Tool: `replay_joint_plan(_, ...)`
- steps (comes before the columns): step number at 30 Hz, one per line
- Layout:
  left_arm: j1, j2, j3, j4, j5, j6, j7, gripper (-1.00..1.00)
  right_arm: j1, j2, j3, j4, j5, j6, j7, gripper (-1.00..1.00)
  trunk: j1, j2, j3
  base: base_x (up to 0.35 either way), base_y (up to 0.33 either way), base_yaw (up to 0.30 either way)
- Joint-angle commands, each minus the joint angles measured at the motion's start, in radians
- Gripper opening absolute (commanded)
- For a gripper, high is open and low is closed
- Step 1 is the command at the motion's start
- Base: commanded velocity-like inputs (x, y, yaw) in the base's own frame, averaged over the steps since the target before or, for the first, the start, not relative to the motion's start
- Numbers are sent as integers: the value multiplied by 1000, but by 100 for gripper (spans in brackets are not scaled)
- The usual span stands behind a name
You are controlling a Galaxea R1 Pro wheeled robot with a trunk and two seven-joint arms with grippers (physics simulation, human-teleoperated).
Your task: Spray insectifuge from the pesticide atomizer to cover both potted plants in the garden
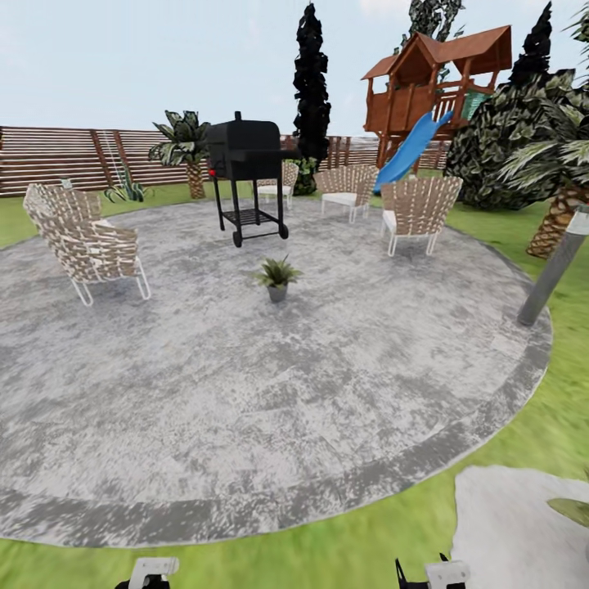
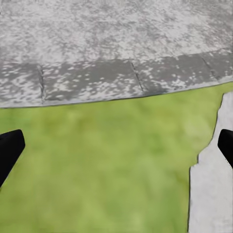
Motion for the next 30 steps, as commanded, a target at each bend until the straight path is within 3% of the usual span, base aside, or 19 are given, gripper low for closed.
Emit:
replay_joint_plan(1,-1,0,9,1,-9,-3,-4,-100,-1,0,-3,1,11,-2,-9,100,0,0,0,331,6,129)
replay_joint_plan(13,-1,0,9,1,-9,-3,-4,-100,-1,0,-3,1,11,-2,-7,100,0,0,11,334,1,172)
replay_joint_plan(30,-1,0,9,1,-9,-3,-4,-100,-1,0,-3,1,11,-2,-7,100,0,0,11,336,0,3)
